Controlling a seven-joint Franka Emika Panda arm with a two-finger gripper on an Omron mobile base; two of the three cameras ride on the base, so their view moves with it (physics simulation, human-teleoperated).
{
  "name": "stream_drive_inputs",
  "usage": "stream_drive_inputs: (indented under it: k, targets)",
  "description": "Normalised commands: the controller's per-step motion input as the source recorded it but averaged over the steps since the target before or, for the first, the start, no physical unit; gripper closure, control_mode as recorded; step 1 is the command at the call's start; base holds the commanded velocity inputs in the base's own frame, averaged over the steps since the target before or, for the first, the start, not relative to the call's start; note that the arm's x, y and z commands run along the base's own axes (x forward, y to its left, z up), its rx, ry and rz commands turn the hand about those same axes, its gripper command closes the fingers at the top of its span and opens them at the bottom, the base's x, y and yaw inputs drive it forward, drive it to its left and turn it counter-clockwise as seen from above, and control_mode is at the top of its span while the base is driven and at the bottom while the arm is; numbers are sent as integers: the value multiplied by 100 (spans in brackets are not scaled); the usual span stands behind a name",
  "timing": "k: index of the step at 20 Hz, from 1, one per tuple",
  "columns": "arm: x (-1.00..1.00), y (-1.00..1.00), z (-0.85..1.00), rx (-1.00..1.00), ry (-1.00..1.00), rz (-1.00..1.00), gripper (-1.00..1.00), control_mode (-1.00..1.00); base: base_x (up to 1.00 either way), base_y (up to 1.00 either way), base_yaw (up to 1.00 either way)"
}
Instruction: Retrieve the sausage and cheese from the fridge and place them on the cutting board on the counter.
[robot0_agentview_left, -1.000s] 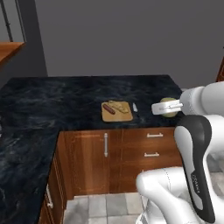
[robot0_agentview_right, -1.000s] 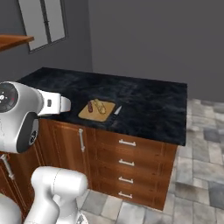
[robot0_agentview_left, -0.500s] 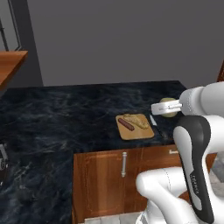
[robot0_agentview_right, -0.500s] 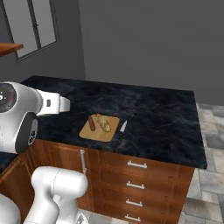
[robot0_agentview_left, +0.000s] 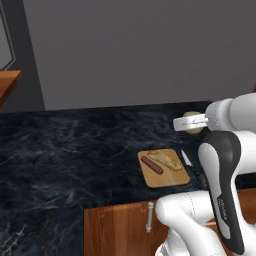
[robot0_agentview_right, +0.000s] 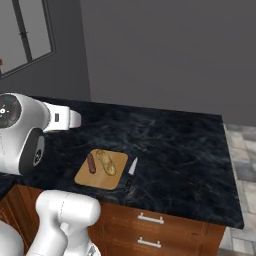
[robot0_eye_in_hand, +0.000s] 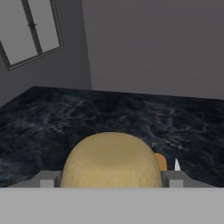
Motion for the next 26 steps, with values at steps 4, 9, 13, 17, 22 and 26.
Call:
stream_drive_inputs:
  k: [4,9,13,17,22,26]
  targets:
    - [0,0,0,0,0,0,100,100,31,10,0]
    - [0,0,0,0,0,0,100,100,0,0,0]
    - [0,0,0,0,0,0,100,100,0,0,0]
    - [0,0,0,0,0,0,100,100,0,0,0]
    - [0,0,0,0,0,0,100,-100,0,0,0]
    - [0,0,0,0,0,0,100,-100,0,0,0]
